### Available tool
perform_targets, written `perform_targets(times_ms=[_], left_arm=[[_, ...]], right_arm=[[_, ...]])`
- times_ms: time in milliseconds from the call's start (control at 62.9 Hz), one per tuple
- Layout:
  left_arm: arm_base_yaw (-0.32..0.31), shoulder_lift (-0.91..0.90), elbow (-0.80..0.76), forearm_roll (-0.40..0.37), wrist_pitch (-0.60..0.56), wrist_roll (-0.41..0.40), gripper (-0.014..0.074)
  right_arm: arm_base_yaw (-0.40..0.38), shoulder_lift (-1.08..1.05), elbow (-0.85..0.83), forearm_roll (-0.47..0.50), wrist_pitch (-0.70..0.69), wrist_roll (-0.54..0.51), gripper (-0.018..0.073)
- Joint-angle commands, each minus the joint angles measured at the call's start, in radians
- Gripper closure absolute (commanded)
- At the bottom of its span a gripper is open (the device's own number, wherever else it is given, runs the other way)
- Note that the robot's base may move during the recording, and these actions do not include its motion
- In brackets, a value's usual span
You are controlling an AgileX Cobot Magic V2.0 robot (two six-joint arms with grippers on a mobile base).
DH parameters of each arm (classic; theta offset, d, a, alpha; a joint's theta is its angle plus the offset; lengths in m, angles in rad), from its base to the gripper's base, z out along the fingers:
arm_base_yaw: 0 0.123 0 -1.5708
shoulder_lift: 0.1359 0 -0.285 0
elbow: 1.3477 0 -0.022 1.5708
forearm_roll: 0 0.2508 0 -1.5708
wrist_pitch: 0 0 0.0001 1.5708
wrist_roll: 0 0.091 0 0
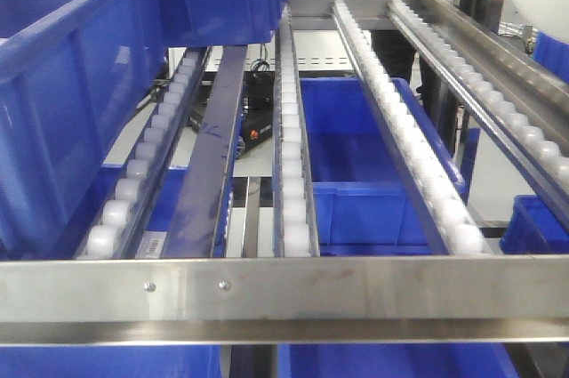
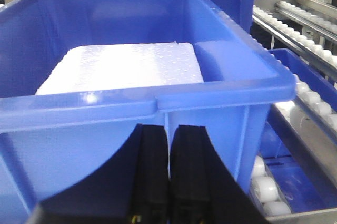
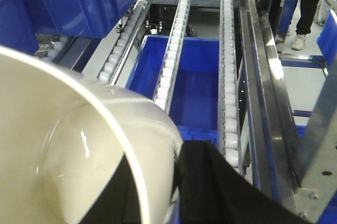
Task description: Move white bin to right shelf second layer
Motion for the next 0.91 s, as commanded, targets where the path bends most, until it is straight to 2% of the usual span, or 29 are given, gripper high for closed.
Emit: perform_targets(times_ms=[0, 890], left_arm=[[-0.004, -0.014, 0.037, -0.005, -0.084, -0.004, 0.0512], [-0.004, -0.014, 0.037, -0.005, -0.084, -0.004, 0.0512]], right_arm=[[-0.006, 0.002, -0.033, -0.006, -0.101, -0.003, 0.0502], [-0.006, 0.002, -0.033, -0.006, -0.101, -0.003, 0.0502]])
